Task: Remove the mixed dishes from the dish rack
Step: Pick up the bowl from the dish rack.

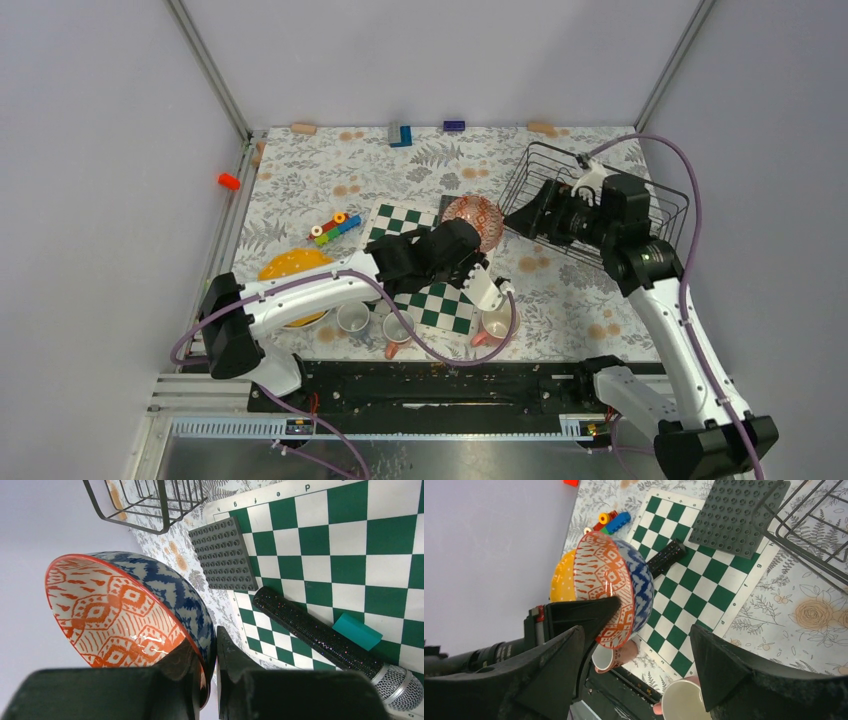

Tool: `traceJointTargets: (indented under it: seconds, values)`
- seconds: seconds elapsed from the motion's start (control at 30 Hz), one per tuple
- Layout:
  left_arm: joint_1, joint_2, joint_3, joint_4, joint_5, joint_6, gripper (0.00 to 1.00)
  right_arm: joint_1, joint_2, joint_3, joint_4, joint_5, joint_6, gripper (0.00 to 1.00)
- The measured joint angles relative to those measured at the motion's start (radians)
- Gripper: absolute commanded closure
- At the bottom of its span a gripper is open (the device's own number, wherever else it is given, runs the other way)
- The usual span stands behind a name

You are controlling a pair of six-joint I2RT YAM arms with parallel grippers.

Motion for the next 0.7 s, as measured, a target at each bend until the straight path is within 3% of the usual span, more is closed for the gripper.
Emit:
traceJointTargets:
  seconds: [0.2, 0.53, 0.6, 0.63, 0.67, 0.7]
  values:
    - [-0.014, 0.0, -0.005, 0.0, -0.024, 0.025, 1.0, 0.105, 0.122, 0.076, -0.055, 0.091, -0.05, 0.29]
    - [-0.02, 0.0, -0.005, 0.0, -0.038, 0.041, 1.0, 0.244, 0.283, 0.188, -0.125, 0.25, -0.103, 0.71]
    - [-0.022, 0.0, -0.005, -0.005, -0.047, 0.041, 0.99, 0.262, 0.308, 0.209, -0.141, 0.283, -0.113, 0.84]
    - [-0.022, 0.0, -0.005, -0.01, -0.052, 0.041, 0.94, 0.269, 0.32, 0.219, -0.15, 0.301, -0.114, 0.92]
    - [-0.022, 0.001, -0.006, -0.012, -0.055, 0.042, 0.81, 0.275, 0.328, 0.224, -0.156, 0.312, -0.122, 1.0]
    - [-0.022, 0.005, -0.005, -0.016, -0.057, 0.045, 0.6, 0.283, 0.335, 0.229, -0.164, 0.33, -0.134, 1.0]
